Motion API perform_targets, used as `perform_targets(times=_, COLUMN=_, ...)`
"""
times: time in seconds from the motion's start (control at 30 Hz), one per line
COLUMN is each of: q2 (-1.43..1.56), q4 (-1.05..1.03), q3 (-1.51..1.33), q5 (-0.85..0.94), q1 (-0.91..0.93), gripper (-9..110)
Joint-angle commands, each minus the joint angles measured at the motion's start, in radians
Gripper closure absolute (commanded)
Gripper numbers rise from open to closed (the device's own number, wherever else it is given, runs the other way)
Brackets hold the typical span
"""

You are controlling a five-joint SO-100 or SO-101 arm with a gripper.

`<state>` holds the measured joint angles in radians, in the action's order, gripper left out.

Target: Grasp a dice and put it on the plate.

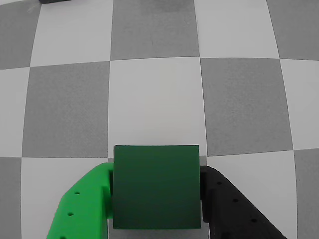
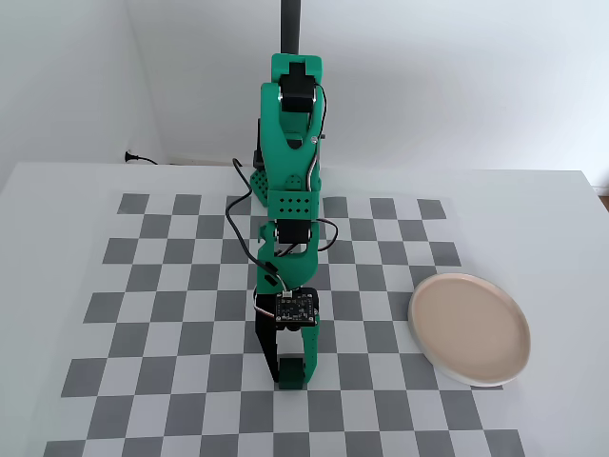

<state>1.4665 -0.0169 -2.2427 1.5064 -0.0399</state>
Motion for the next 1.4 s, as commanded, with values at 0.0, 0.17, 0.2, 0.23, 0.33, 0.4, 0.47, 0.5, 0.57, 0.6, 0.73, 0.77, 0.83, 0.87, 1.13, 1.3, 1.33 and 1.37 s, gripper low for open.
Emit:
perform_targets(times=0.0, q2=0.072, q4=-0.014, q3=0.074, q5=-0.005, q1=-0.006, gripper=106)
perform_targets(times=0.17, q2=0.115, q4=-0.046, q3=0.075, q5=-0.012, q1=-0.014, gripper=106)
perform_targets(times=0.2, q2=0.126, q4=-0.055, q3=0.075, q5=-0.012, q1=-0.015, gripper=106)
perform_targets(times=0.23, q2=0.137, q4=-0.064, q3=0.078, q5=-0.012, q1=-0.018, gripper=106)
perform_targets(times=0.33, q2=0.172, q4=-0.107, q3=0.097, q5=-0.017, q1=-0.031, gripper=106)
perform_targets(times=0.4, q2=0.206, q4=-0.132, q3=0.104, q5=-0.017, q1=-0.046, gripper=106)
perform_targets(times=0.47, q2=0.244, q4=-0.161, q3=0.114, q5=-0.017, q1=-0.066, gripper=106)
perform_targets(times=0.5, q2=0.264, q4=-0.176, q3=0.118, q5=-0.017, q1=-0.078, gripper=106)
perform_targets(times=0.57, q2=0.301, q4=-0.206, q3=0.127, q5=-0.018, q1=-0.107, gripper=106)
perform_targets(times=0.6, q2=0.318, q4=-0.221, q3=0.133, q5=-0.021, q1=-0.121, gripper=106)
perform_targets(times=0.73, q2=0.377, q4=-0.268, q3=0.141, q5=-0.029, q1=-0.187, gripper=106)
perform_targets(times=0.77, q2=0.393, q4=-0.276, q3=0.141, q5=-0.032, q1=-0.206, gripper=106)
perform_targets(times=0.83, q2=0.416, q4=-0.296, q3=0.14, q5=-0.04, q1=-0.245, gripper=106)
perform_targets(times=0.87, q2=0.426, q4=-0.308, q3=0.14, q5=-0.043, q1=-0.265, gripper=106)
perform_targets(times=1.13, q2=0.499, q4=-0.388, q3=0.132, q5=-0.1, q1=-0.434, gripper=106)
perform_targets(times=1.3, q2=0.497, q4=-0.379, q3=0.095, q5=-0.115, q1=-0.518, gripper=106)
perform_targets(times=1.33, q2=0.486, q4=-0.368, q3=0.095, q5=-0.117, q1=-0.531, gripper=106)
perform_targets(times=1.37, q2=0.472, q4=-0.354, q3=0.095, q5=-0.117, q1=-0.54, gripper=106)
